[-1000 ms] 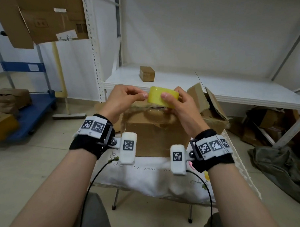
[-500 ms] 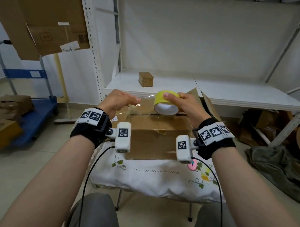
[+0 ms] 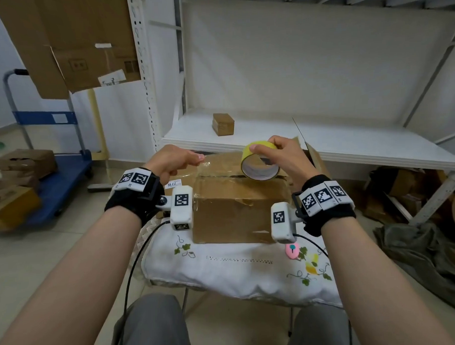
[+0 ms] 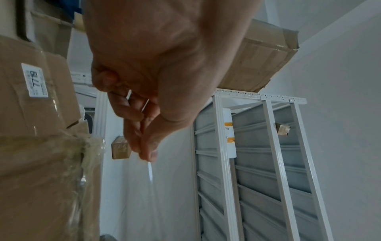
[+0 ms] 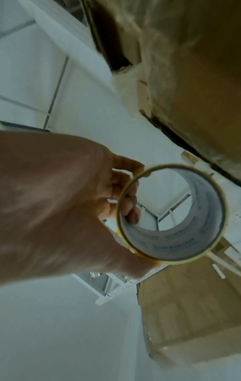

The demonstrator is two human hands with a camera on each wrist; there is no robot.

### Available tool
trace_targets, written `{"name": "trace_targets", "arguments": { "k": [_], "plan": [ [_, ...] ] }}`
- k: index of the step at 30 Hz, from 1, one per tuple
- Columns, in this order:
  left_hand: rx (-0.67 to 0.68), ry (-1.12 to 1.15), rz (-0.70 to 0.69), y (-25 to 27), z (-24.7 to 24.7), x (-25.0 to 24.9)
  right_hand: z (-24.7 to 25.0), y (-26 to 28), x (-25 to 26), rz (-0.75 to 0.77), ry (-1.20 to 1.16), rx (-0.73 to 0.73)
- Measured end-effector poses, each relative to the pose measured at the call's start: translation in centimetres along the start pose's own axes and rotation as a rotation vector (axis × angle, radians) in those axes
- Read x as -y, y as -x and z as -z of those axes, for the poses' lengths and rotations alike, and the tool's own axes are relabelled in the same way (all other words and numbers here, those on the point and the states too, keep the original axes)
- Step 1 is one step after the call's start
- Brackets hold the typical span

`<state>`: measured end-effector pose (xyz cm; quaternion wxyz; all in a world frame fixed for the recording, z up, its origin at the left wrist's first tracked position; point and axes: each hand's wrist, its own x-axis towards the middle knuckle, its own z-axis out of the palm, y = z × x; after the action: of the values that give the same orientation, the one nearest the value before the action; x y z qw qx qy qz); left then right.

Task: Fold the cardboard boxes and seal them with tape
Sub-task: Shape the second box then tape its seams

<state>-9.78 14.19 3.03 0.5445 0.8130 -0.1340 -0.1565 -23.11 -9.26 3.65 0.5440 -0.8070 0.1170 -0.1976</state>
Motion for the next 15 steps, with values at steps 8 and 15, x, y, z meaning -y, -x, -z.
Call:
{"name": "trace_targets", "arguments": {
  "k": [8, 15],
  "plan": [
    [0.091, 0.076, 0.13, -1.2, 0.9, 1.3, -0.9, -0.1, -1.2, -0.101, -0.222, 0.059],
    [0.117, 0.128, 0.19, -1.5, 0.9, 2.3, -1.7, -0.5, -1.2, 0.036, -0.104, -0.004]
  ]
}}
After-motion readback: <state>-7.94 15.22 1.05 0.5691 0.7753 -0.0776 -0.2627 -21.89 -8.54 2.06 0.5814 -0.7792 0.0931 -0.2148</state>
